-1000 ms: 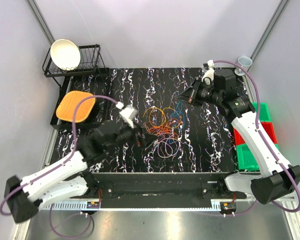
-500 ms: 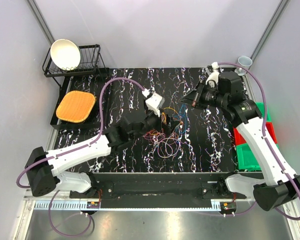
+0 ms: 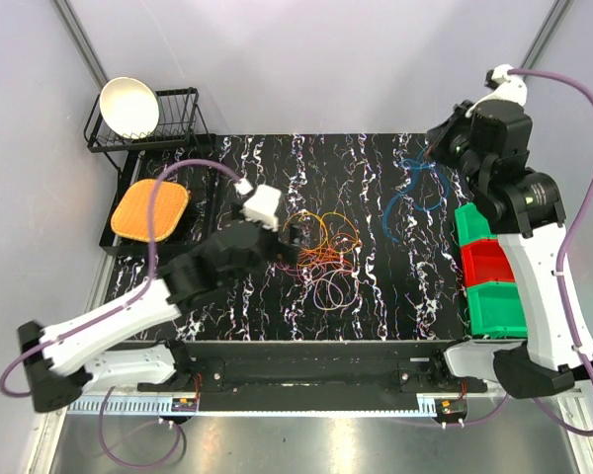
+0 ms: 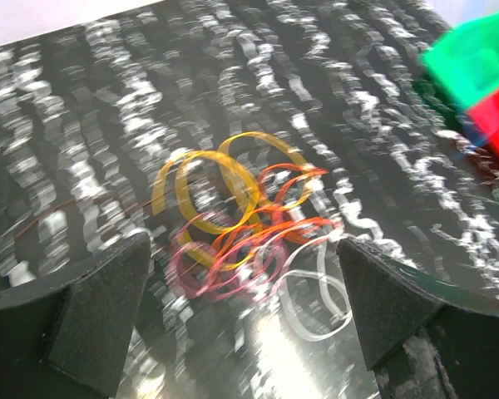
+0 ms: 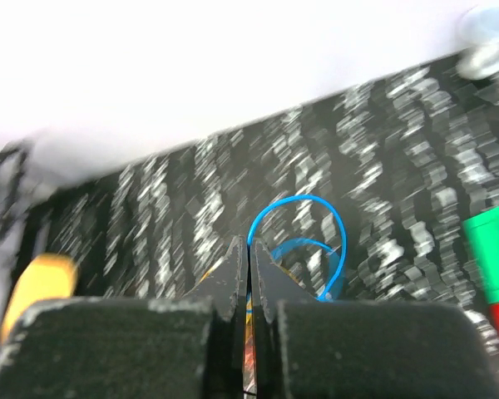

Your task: Untangle the cables

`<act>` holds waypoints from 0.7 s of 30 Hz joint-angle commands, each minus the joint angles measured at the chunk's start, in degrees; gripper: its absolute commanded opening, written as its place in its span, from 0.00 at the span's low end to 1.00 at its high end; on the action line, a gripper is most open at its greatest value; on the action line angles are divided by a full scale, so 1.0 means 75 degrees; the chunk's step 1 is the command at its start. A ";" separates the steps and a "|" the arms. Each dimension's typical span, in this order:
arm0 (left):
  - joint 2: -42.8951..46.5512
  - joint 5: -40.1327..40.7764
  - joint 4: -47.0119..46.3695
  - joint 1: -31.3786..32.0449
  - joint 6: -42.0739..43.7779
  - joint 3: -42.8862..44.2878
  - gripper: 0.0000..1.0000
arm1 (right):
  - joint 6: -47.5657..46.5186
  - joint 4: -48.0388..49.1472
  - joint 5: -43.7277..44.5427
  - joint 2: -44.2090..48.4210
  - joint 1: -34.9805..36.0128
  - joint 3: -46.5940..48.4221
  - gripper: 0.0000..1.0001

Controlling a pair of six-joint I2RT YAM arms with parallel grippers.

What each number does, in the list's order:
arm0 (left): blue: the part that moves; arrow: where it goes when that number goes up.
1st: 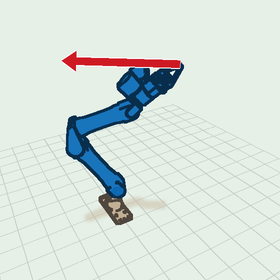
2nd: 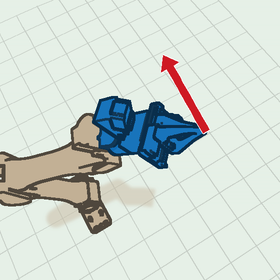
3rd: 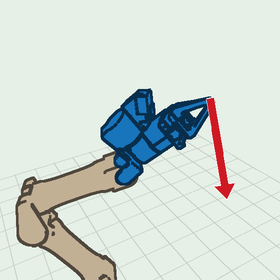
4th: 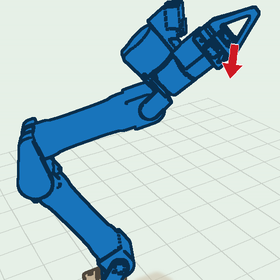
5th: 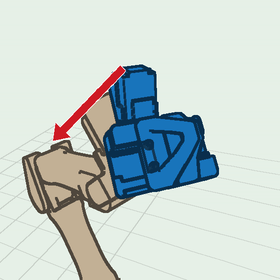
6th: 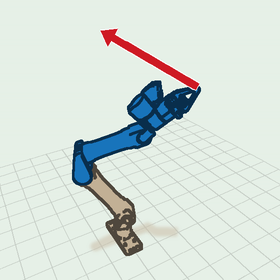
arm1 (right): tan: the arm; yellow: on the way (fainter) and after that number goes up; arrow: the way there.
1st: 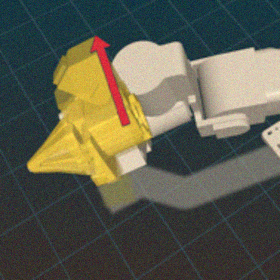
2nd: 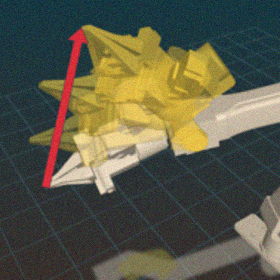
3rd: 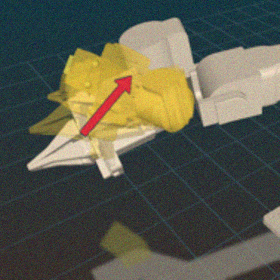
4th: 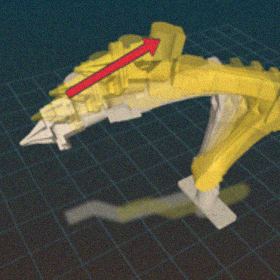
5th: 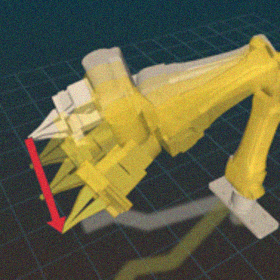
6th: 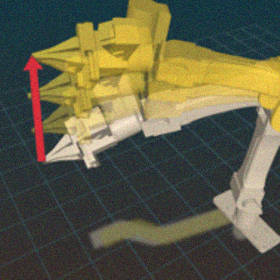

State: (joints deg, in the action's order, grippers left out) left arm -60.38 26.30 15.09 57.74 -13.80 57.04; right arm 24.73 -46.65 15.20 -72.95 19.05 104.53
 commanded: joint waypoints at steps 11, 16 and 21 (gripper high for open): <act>0.4064 0.1895 0.4362 0.0013 -0.1955 -0.0959 0.99 | -0.1340 0.0535 0.1664 -0.0809 -0.2070 0.0548 0.00; 0.4921 0.1532 0.4480 0.0013 -0.2262 -0.1477 0.99 | -0.1399 0.0817 0.1945 -0.0984 -0.2457 0.0208 0.00; 0.4922 0.1626 0.4515 0.0013 -0.2214 -0.1546 0.99 | -0.1411 0.1427 0.2379 -0.1113 -0.2844 -0.0273 0.00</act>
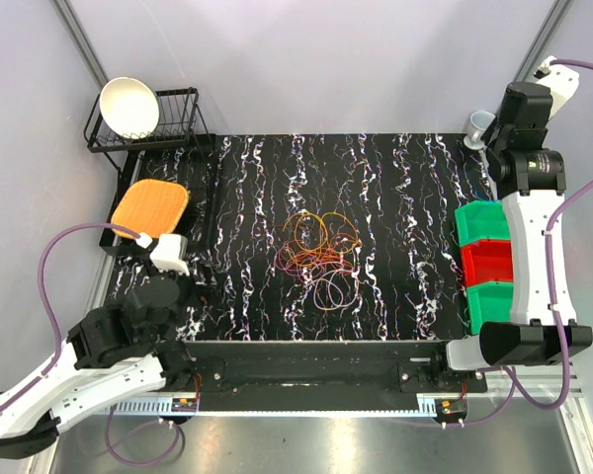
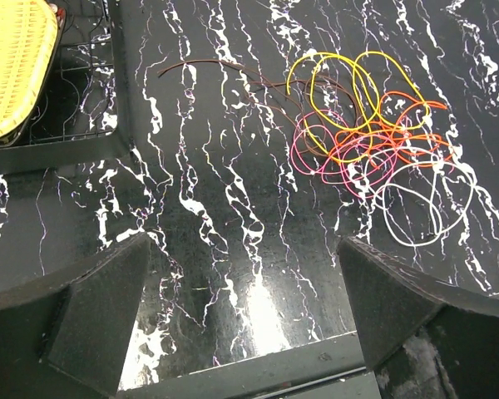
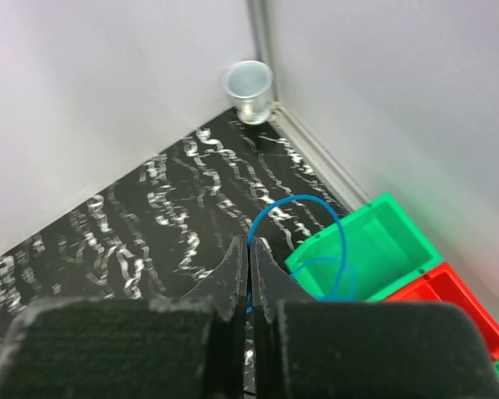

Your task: Untangle the cables

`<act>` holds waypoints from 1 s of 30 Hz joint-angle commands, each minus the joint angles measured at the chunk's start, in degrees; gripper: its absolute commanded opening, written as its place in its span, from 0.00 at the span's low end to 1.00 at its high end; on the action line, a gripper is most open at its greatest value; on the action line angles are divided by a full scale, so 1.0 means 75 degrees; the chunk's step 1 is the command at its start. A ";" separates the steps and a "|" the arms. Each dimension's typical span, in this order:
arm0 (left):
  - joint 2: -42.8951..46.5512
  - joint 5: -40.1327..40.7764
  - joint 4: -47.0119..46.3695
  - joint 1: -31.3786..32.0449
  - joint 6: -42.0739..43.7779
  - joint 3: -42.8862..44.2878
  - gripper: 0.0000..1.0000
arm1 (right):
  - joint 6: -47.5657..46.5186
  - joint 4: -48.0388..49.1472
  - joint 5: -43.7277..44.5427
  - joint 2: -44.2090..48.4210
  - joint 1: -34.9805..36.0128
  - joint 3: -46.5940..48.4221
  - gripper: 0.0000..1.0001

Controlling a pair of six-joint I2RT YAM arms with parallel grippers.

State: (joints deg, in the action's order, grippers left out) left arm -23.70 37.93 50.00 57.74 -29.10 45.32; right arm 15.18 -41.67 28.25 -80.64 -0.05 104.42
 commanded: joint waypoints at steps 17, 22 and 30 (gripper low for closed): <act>-0.0332 0.0040 -0.0115 0.0013 -0.0151 0.0051 0.99 | -0.0043 0.1196 0.0956 -0.0439 -0.0883 -0.0622 0.00; -0.0273 0.0122 -0.0104 0.0013 -0.0174 0.0039 0.99 | 0.0085 0.1290 0.0629 -0.0697 -0.1515 -0.0634 0.00; -0.0484 0.0216 -0.0045 0.0013 -0.0198 0.0063 0.99 | 0.0776 0.1489 -0.0250 -0.0837 -0.2160 -0.1440 0.00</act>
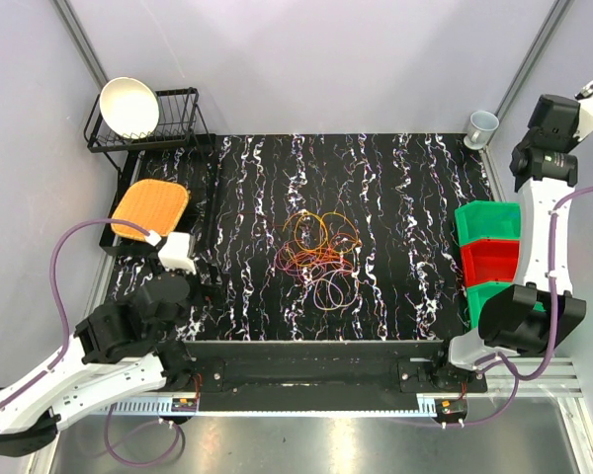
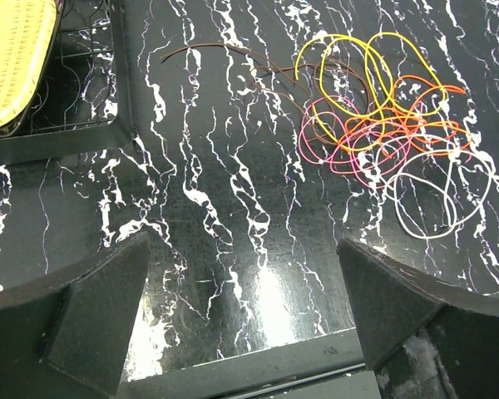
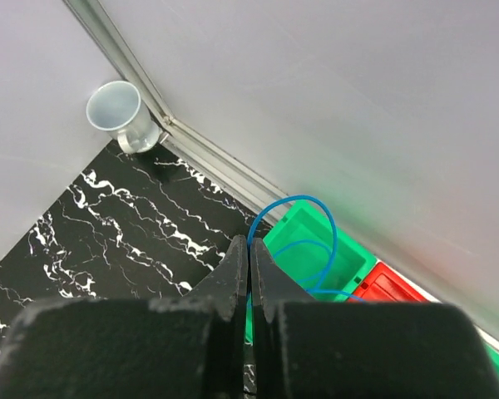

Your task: Untangle the cables

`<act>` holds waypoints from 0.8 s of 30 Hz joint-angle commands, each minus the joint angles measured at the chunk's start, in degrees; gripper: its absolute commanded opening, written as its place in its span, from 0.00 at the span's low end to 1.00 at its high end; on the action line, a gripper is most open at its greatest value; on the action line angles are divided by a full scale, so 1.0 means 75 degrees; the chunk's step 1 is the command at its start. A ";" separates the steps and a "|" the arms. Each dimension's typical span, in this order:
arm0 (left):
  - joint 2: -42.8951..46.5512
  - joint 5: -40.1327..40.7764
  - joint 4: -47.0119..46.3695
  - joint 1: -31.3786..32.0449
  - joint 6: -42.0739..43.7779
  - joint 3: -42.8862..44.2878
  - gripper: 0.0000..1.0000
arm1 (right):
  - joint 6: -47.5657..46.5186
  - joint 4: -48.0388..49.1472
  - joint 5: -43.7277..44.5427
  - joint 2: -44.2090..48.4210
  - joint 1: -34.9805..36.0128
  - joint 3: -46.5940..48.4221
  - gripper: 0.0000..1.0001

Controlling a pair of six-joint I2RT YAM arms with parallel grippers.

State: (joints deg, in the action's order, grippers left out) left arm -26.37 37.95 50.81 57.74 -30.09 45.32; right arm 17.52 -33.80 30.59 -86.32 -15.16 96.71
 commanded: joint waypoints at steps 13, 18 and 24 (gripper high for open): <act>-0.0398 0.0224 -0.0130 0.0013 -0.0067 0.0074 0.99 | 0.0968 0.0921 -0.1161 -0.1041 -0.0369 -0.1023 0.00; -0.0351 0.0248 -0.0130 0.0013 -0.0067 0.0074 0.99 | 0.1144 0.0921 -0.1137 -0.1123 -0.0405 -0.1199 0.00; -0.0363 0.0260 -0.0118 0.0013 -0.0067 0.0074 0.99 | 0.1133 0.0909 -0.1114 -0.1100 -0.0416 -0.1199 0.08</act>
State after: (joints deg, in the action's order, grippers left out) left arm -28.99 38.20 51.11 57.74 -30.09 45.32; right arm 25.15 -29.36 22.04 -95.33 -17.96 87.72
